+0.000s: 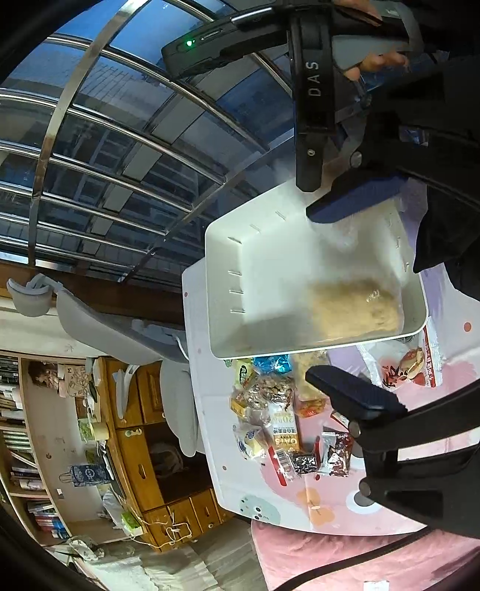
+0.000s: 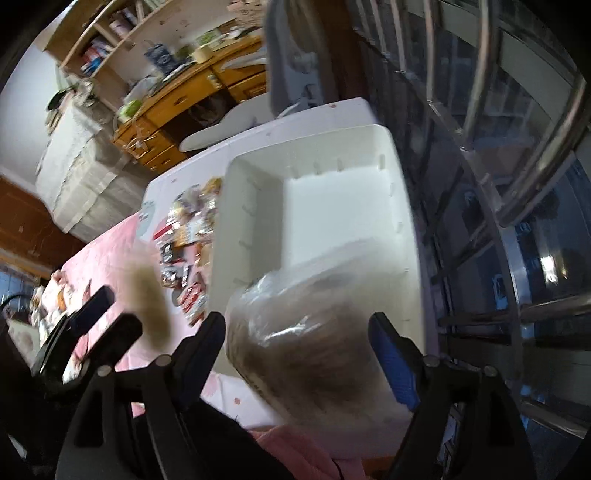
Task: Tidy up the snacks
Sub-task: 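Carry both packs into the white tray and open both grippers, then withdraw both tools from the tray toward the remaining snacks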
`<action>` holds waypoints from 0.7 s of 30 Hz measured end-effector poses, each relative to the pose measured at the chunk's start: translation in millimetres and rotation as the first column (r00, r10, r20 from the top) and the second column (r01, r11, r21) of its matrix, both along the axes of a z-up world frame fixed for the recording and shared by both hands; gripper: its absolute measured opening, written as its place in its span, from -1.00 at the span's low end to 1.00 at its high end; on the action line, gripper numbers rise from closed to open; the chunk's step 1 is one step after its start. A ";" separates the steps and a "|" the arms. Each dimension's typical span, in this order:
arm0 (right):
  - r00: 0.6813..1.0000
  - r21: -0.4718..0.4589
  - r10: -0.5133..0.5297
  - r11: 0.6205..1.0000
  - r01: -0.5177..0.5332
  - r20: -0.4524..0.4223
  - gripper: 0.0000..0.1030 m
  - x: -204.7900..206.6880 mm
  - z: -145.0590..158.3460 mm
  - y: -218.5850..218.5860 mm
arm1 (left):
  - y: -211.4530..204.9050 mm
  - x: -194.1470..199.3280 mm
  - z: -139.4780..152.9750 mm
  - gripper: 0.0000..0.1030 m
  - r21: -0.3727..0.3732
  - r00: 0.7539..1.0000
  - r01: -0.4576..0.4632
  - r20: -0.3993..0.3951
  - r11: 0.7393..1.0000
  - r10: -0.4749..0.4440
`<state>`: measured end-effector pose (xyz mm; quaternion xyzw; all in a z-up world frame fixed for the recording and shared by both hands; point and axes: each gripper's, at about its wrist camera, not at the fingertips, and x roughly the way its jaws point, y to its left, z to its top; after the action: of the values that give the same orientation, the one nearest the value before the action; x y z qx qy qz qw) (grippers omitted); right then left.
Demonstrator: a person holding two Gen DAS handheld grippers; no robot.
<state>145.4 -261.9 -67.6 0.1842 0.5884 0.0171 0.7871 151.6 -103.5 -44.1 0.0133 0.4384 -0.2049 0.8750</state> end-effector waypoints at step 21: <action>0.992 0.059 -0.076 0.995 0.082 -0.101 0.57 -28.6 -32.5 20.9 | 42.8 -22.5 -17.8 0.62 0.061 0.997 -0.039 -0.068 0.997 0.044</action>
<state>116.9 -241.0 -100.2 0.2329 0.6178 -0.0046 0.7511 129.1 -60.7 -61.9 0.0233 0.4746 -0.1738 0.8625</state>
